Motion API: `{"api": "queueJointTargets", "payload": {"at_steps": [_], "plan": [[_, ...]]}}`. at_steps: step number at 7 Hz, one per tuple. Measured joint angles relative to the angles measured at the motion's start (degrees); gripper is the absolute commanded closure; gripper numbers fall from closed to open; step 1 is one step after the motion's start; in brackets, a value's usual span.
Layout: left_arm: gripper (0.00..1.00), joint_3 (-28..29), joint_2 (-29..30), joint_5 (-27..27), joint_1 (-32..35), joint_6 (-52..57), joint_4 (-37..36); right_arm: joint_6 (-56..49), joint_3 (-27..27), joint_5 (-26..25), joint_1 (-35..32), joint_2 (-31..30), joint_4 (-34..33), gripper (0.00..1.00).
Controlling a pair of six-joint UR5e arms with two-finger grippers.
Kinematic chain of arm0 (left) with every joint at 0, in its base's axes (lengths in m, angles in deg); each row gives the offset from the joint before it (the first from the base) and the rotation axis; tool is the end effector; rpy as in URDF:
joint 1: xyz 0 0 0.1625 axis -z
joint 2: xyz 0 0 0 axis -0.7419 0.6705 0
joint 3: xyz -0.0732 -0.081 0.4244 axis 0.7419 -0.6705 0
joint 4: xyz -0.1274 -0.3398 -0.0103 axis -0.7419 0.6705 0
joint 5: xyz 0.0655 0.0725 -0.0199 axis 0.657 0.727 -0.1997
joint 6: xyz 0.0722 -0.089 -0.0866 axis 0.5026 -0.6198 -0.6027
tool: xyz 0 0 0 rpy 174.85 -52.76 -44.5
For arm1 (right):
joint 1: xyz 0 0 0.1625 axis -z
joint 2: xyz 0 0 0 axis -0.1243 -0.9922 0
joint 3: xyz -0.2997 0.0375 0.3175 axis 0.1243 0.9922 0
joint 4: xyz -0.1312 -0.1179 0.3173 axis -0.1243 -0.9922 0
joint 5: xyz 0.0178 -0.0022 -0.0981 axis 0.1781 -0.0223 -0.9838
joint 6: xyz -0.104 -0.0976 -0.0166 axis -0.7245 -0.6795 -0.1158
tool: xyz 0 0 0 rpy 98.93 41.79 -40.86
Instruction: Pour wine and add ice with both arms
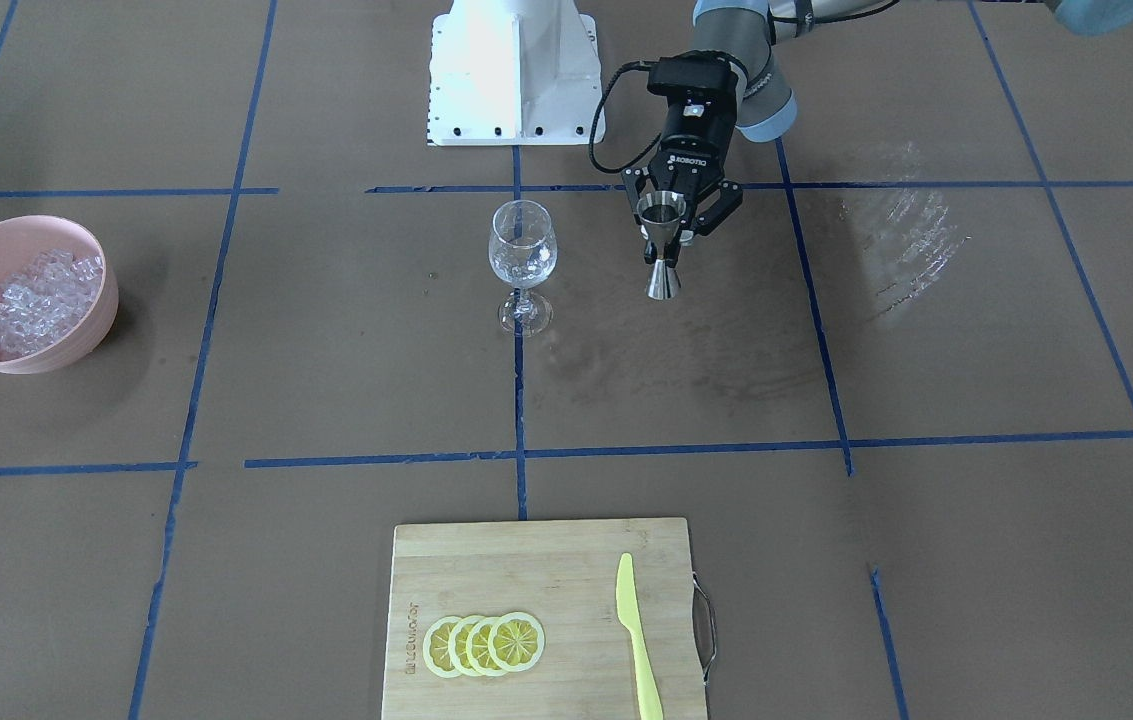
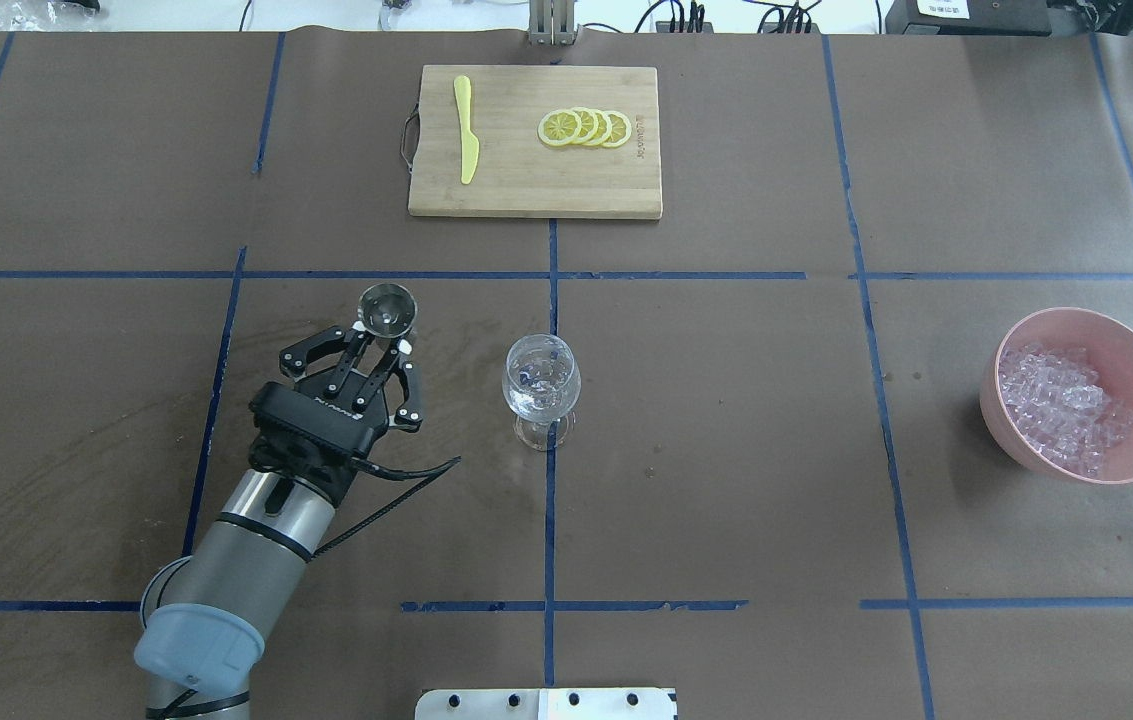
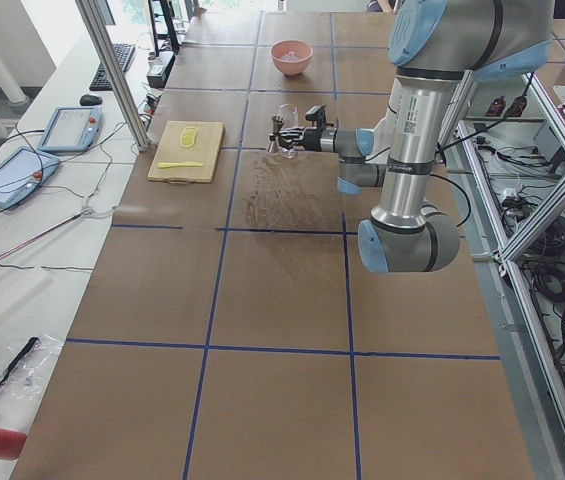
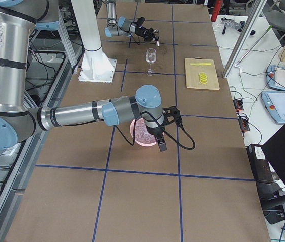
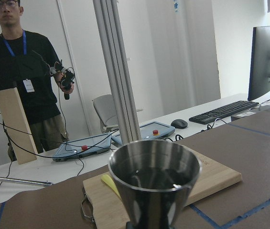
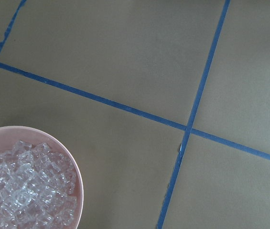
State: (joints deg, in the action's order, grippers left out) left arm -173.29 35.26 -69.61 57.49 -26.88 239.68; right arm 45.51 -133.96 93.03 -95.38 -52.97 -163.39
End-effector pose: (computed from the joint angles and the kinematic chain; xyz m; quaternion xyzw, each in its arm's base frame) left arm 0.4648 -0.3378 0.3087 0.6785 0.2900 -0.0172 0.6747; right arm 0.0232 -0.3879 0.5993 0.1538 -0.3599 -0.1080 0.9139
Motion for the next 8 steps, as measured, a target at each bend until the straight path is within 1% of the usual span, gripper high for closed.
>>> {"api": "queueJointTargets", "payload": {"at_steps": [2,5,8], "plan": [[1.00,-0.08,3.77,0.00,-0.11,6.92,-4.25,0.04,0.13,0.03,0.00,-0.01,-0.02,0.00],[1.00,-0.47,6.12,0.00,-0.20,13.34,-8.94,1.02,0.17,0.06,0.00,-0.01,-0.03,0.00],[1.00,-0.54,6.60,0.16,-0.35,25.28,-9.70,1.14,0.18,0.06,0.00,-0.09,-0.09,0.00]]}}
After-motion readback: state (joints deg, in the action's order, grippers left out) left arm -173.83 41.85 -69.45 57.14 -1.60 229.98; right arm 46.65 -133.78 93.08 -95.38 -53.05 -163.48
